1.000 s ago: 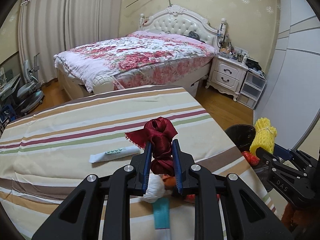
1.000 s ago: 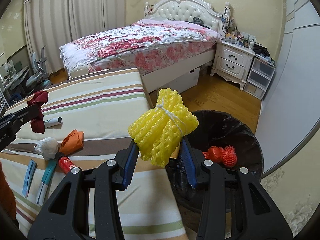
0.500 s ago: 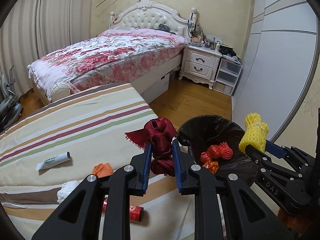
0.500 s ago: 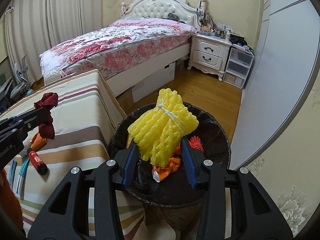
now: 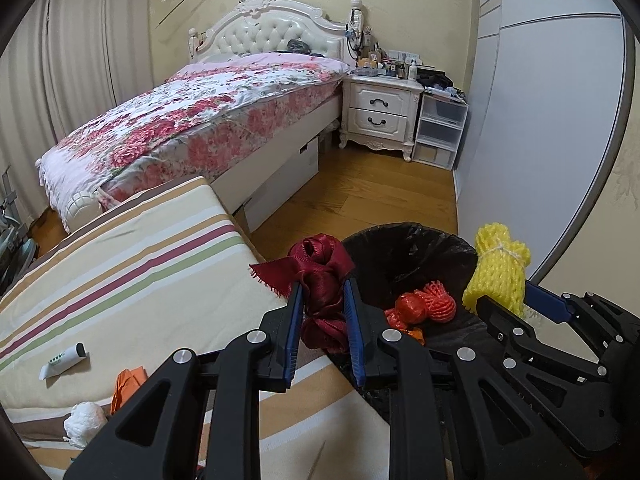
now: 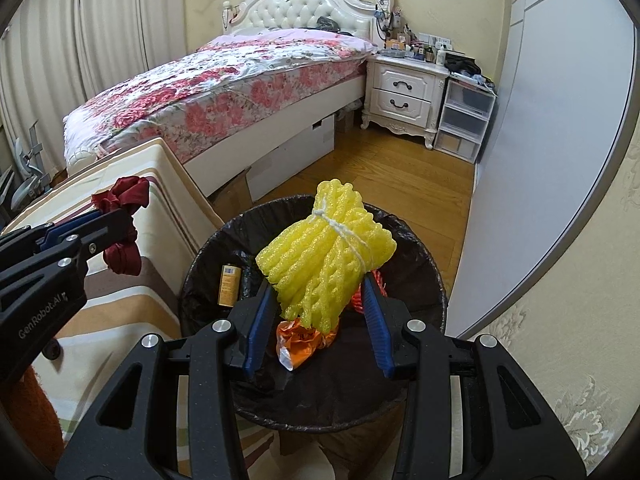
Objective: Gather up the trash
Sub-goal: 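Open both tools to drop the net and bag into the bin, then move both open tools back over the mattress items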
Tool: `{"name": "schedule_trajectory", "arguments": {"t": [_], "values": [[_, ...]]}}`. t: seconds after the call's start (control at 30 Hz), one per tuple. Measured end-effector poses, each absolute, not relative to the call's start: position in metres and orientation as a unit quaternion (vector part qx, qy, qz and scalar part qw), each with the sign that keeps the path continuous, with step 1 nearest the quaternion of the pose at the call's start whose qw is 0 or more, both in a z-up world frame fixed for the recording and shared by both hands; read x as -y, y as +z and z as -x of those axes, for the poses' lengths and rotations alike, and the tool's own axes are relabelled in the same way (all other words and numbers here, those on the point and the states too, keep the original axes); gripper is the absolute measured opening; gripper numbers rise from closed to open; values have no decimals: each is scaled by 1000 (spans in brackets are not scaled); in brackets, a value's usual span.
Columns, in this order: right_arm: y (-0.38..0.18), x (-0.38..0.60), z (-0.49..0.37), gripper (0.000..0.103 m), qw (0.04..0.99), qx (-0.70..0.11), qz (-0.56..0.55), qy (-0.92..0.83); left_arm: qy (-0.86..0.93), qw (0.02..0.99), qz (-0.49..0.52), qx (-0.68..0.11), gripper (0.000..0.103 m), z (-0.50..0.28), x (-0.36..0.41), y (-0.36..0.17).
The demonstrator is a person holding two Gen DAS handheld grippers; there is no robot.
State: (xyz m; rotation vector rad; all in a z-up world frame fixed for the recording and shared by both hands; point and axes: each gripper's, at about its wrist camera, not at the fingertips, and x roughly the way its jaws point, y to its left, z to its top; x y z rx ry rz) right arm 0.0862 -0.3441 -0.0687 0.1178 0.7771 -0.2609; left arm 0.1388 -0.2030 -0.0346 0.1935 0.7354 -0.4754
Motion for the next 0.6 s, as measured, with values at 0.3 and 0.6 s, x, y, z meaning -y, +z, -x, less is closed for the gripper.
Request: {"name": "schedule_trajectory", "arguments": {"t": [0.3, 0.6], "values": [[-78, 355, -92, 50, 912, -384, -67, -131, -231, 898, -117, -355, 32, -147, 220, -44], [-82, 363, -92, 59, 909, -381, -78, -147, -216, 901, -114, -358, 63, -152, 218, -45]]}}
